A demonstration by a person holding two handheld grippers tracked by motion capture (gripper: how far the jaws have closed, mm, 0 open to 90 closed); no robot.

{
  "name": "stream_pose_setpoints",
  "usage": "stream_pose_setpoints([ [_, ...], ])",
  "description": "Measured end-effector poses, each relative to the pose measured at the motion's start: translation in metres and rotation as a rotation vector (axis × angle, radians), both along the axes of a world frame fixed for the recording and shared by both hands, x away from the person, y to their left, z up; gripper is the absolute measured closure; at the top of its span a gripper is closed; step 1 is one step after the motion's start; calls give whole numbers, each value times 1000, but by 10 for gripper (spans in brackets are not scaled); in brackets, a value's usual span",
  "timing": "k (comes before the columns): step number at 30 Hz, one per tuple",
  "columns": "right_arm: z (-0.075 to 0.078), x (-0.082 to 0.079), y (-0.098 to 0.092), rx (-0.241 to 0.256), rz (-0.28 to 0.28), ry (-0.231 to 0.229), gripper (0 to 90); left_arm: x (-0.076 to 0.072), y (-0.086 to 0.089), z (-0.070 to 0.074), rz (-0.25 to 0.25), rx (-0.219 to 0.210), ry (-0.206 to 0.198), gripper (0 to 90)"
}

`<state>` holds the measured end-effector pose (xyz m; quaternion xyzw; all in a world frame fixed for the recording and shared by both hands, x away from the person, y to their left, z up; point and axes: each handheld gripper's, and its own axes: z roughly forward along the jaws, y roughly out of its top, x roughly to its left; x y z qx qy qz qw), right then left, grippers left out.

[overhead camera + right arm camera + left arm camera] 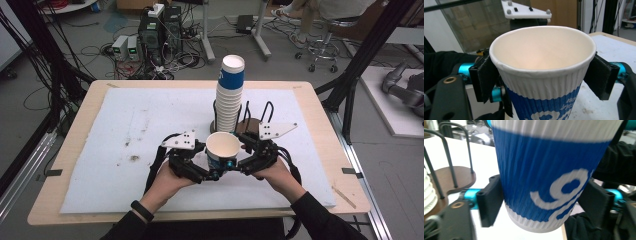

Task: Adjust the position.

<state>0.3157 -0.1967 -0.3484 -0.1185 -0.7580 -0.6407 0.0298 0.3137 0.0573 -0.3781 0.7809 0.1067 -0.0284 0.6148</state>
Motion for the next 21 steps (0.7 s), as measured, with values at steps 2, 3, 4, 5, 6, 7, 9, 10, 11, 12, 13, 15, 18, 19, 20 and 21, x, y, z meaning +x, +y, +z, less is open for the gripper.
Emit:
stream_pose_setpoints([
  [2,0,-1,1,-10,1,-2,205,-1,-1,2,-8,-8,3,205],
  [3,-1,-1,2,-15,1,-8,206,-2,-1,4,-1,-13,0,202],
  [4,-1,-1,2,-20,4,-11,206,-2,-2,5,3,-19,3,195],
  [5,-1,-2,3,-20,4,-13,205,-3,-2,5,2,-22,1,193],
  [6,-1,-2,4,-20,5,-13,205,-3,-2,6,5,-20,0,193],
  [7,-2,-2,4,-21,7,-14,205,-3,-2,6,6,-24,0,193],
  [9,-2,-3,6,-18,7,-14,206,-3,-2,6,12,-29,6,197],
  [10,-2,-3,6,-16,10,-17,206,-3,-2,6,14,-35,12,200],
  [11,-2,-3,6,-17,8,-16,206,-2,-1,6,14,-36,9,207],
  [12,-2,-4,7,-18,9,-11,205,-2,-1,6,10,-39,8,214],
  [13,-3,-4,7,-15,9,-14,206,-3,0,7,8,-43,9,220],
  [15,-3,-4,7,-13,6,-12,205,-3,0,7,9,-48,7,233],
  [18,-3,-4,7,-10,2,-15,206,-3,0,6,8,-48,10,240],
  [19,-3,-4,7,-10,5,-12,206,-3,0,6,4,-48,9,242],
  [20,-3,-4,7,-9,6,-11,204,-3,0,6,3,-47,3,244],
  [21,-3,-4,7,-7,5,-15,202,-3,1,7,3,-48,0,245],
])
